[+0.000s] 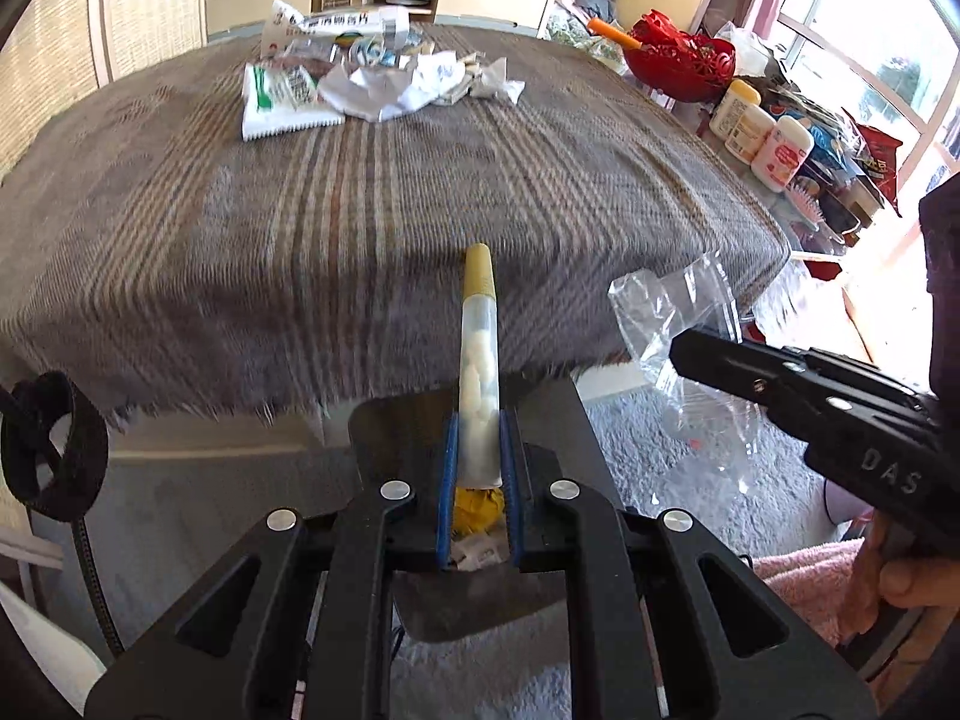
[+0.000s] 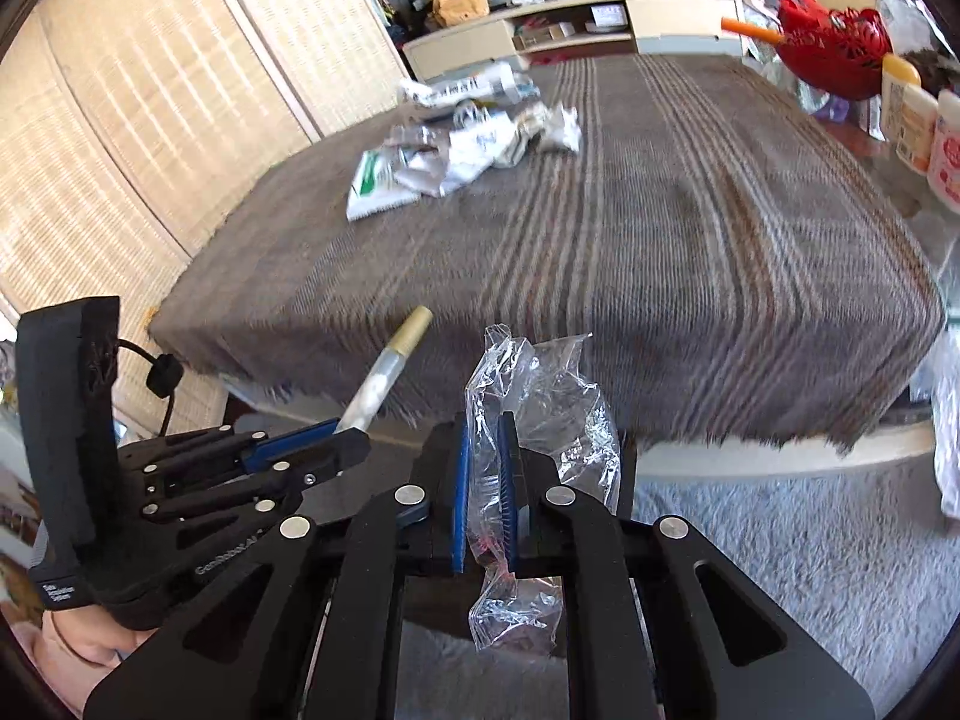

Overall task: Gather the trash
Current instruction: 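Lower the white tube into the bin with the left gripper while the right gripper lowers the plastic bag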

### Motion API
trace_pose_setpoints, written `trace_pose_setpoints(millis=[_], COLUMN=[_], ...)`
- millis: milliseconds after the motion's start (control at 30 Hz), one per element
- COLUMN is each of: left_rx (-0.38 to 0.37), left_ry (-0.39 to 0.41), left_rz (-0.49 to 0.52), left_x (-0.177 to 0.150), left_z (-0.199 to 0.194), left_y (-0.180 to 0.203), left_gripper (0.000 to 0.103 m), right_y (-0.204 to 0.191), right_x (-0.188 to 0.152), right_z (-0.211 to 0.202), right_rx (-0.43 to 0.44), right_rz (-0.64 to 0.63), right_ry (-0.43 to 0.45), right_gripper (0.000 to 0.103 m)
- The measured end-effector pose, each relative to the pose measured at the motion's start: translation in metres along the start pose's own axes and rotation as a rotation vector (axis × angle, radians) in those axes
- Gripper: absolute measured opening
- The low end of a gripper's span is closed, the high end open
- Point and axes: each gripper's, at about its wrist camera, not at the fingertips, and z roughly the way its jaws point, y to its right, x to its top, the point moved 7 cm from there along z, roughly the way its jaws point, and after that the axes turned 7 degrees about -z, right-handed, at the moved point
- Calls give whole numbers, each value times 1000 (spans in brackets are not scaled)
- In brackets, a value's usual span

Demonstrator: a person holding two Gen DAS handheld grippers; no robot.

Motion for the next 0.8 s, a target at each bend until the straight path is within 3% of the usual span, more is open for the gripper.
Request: trace_pose_setpoints(millis=[333, 667, 800], left_rx=[-9, 10, 17], left_ry=[-113, -142, -133], left_rz=[-47, -36, -25], left_x=[-50, -55, -54], left_z=[37, 53, 53], left_y=[-8, -13, -10], left_gripper=[12, 12, 20], right_y=[14, 12, 14], right_x=[-36, -40, -39], right_z=[42, 55, 58], right_rx=[-15, -9, -22], right_rz=[67, 60, 65], right_ry=[-114, -158, -168], right_gripper=[11, 13, 14])
